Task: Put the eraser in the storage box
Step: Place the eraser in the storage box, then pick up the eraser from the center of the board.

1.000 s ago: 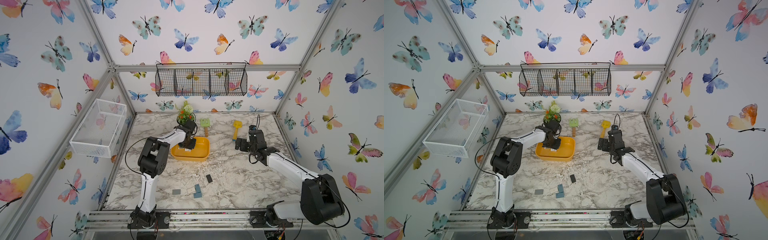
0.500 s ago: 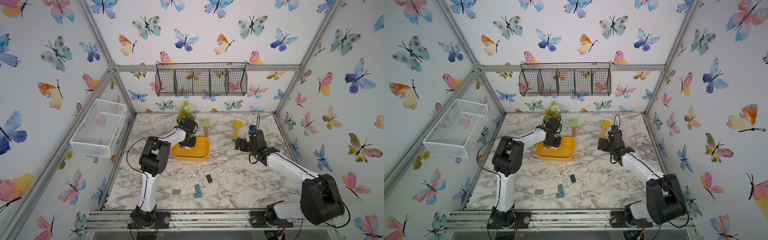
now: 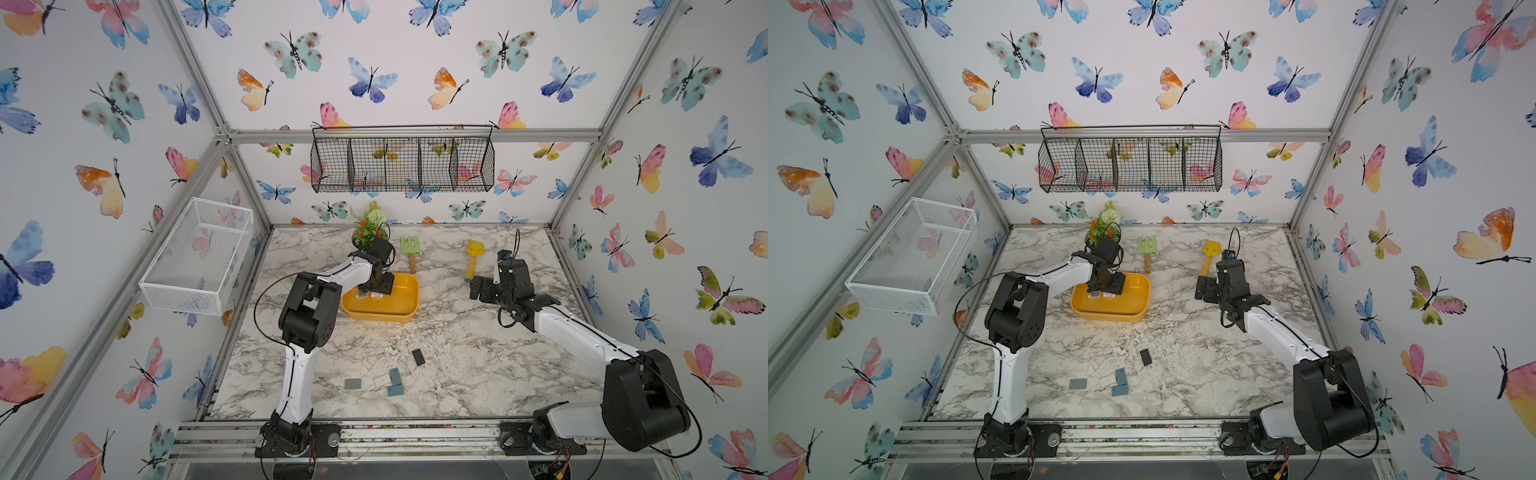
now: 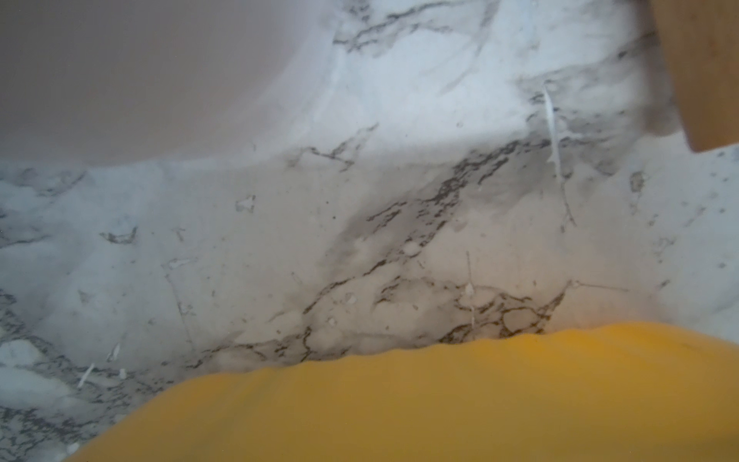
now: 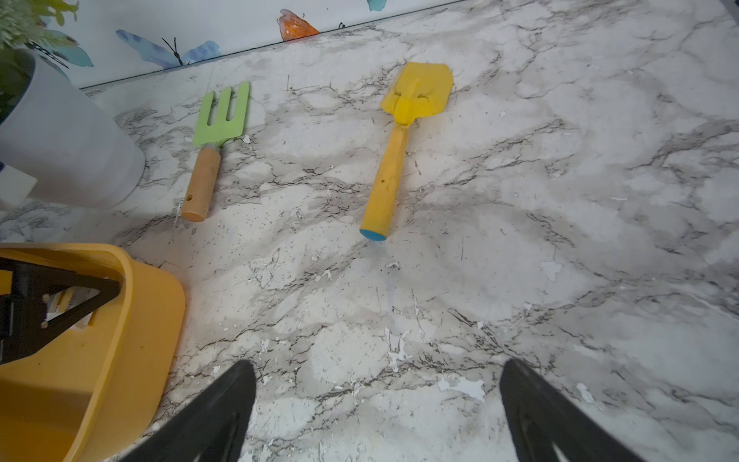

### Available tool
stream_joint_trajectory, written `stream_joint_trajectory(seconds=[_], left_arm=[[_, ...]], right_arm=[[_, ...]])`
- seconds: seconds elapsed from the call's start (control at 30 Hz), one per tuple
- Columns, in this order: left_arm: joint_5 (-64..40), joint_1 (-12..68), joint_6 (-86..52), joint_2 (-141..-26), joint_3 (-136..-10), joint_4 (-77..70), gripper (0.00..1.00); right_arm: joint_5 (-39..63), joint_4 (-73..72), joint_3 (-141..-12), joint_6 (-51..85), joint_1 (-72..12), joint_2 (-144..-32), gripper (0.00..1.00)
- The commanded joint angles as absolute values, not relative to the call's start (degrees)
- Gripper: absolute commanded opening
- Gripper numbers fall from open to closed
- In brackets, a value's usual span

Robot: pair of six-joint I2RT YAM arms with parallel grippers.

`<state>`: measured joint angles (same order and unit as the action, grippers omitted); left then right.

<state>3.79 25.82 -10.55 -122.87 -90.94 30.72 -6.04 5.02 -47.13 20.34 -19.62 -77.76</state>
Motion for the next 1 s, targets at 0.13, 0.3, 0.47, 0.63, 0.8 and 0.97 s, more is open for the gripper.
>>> stream_joint_trajectory(seconds=[0.13, 0.3, 0.47, 0.63, 0.8, 0.97], left_arm=[[-2.79, 25.62, -9.74, -111.69, -92.00, 31.91, 0.76], [-7.61, 26.06, -9.87, -104.57, -92.46, 31.73, 0.81], [-5.93, 26.17, -10.02, -95.47, -89.17, 28.18, 0.83], [-3.83, 24.25, -9.98, -82.03, -72.67, 12.69, 0.87], [-15.80, 17.29, -14.05, -72.36, -55.37, 0.38, 0.89], [-13.47, 15.80, -15.48, -67.94, -47.50, -3.71, 0.98]], right_arm=[[-2.52, 0.20, -44.47, 14.24, -27.29, -65.53, 0.98], [-1.70, 8.15, -48.43, 13.54, -35.59, -70.98, 0.98], [-2.70, 10.14, -46.98, 17.06, -47.11, -76.74, 0.98], [-4.18, 12.26, -48.04, 23.36, -55.66, -80.59, 0.99], [-2.32, 15.87, -49.54, 25.86, -57.02, -85.25, 0.99], [-0.34, 16.46, -49.66, 27.52, -58.13, -88.06, 0.97]])
